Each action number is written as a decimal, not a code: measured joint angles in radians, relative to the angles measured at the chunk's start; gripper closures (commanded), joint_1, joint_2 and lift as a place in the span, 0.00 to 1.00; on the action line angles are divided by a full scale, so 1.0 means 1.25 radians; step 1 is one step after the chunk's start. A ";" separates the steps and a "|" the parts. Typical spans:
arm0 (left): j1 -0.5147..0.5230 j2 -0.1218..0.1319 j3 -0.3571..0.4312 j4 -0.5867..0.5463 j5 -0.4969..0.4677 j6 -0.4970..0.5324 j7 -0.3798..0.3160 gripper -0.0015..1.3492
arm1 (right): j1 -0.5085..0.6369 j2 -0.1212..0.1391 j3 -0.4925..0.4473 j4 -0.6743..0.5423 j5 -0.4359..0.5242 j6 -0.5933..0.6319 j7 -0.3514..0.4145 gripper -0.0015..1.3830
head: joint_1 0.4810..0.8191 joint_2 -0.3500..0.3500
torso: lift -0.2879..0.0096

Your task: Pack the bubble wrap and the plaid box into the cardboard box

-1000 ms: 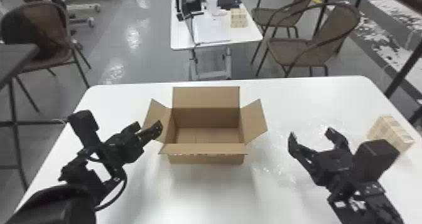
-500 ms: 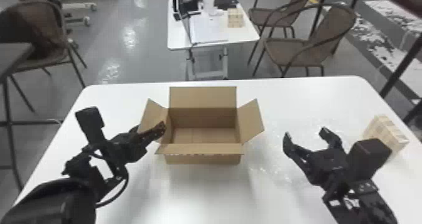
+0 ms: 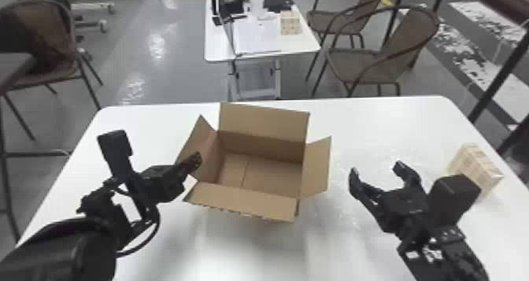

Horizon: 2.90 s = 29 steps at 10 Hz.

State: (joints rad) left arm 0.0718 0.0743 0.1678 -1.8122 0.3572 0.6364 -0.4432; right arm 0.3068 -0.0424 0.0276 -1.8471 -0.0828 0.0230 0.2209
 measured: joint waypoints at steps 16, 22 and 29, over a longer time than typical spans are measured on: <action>-0.036 0.020 -0.016 -0.002 -0.011 0.109 0.010 0.90 | -0.009 -0.004 0.001 -0.001 -0.068 0.081 -0.024 0.20 | 0.63 0.53 | 0.62; -0.039 0.020 -0.027 -0.002 -0.015 0.099 0.010 0.90 | -0.275 -0.028 -0.017 -0.195 -0.035 0.928 -0.154 0.20 | 0.63 0.46 | 0.62; -0.038 0.016 -0.039 -0.001 -0.026 0.087 0.010 0.90 | -0.460 -0.039 -0.086 0.065 -0.045 1.173 -0.161 0.20 | 0.63 0.38 | 0.62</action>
State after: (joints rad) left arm 0.0246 0.0940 0.1193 -1.8131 0.3247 0.7448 -0.4310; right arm -0.2684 -0.0911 -0.0802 -1.7661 -0.1394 1.4887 0.0200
